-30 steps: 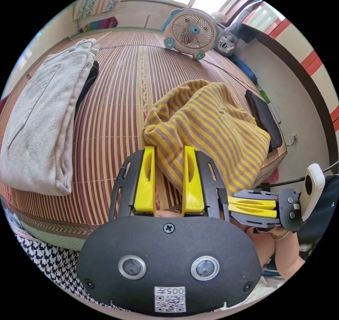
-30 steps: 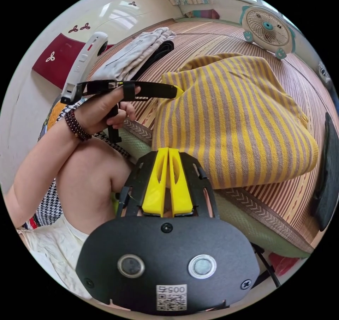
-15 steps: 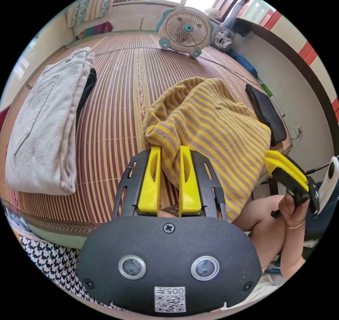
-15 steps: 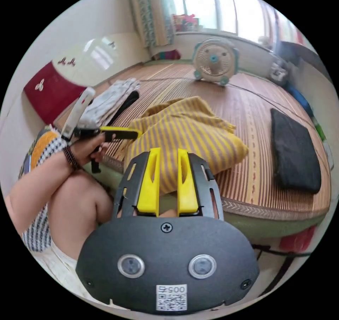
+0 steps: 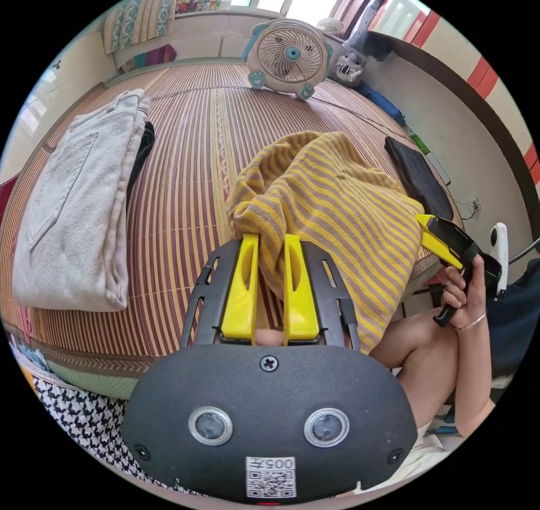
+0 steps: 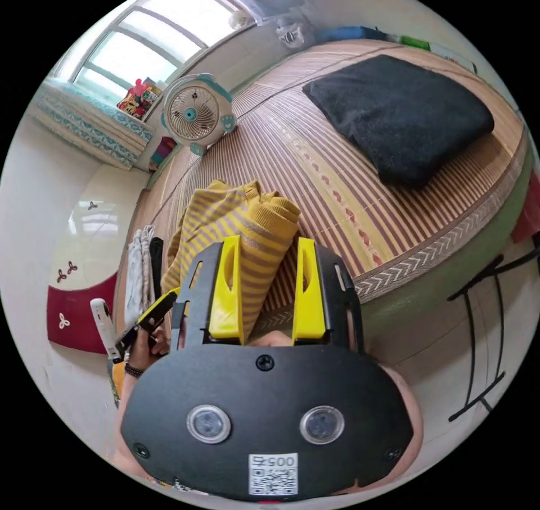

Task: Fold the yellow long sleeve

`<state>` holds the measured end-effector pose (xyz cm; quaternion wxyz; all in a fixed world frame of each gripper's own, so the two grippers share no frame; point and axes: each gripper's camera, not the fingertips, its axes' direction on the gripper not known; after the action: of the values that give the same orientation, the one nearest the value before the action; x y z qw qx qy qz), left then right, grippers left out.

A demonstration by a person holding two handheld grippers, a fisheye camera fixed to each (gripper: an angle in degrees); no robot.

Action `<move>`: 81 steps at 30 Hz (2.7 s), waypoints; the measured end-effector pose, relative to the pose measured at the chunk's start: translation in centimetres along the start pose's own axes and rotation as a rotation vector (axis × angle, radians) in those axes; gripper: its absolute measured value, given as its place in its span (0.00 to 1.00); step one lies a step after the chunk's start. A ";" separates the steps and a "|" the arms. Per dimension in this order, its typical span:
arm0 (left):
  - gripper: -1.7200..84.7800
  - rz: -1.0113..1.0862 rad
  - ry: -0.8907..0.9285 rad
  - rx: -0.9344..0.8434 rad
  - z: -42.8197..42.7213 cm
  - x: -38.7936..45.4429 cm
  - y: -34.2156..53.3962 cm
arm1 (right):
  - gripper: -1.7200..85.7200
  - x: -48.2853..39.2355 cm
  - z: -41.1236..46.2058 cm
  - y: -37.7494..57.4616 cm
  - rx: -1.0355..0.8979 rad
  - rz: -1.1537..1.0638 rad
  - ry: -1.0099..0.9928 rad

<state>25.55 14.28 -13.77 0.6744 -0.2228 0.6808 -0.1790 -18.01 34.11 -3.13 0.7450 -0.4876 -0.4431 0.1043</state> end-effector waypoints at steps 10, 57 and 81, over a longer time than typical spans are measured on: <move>0.10 0.038 0.084 0.136 -3.2 0.2 3.2 | 0.17 0.6 4.1 -2.7 -0.182 -0.044 -0.019; 0.09 0.167 0.274 0.569 -23.6 -9.1 10.1 | 0.08 -23.4 -12.2 8.2 0.268 -0.516 -0.124; 0.07 -0.187 -0.184 0.261 -18.3 -20.3 7.9 | 0.15 -29.1 -4.8 11.9 -0.107 -0.730 -0.111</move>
<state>6.64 30.93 -0.59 0.7375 -0.2110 0.5635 -0.3068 -28.12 19.98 -29.72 0.6813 -0.3295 -0.6324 -0.1654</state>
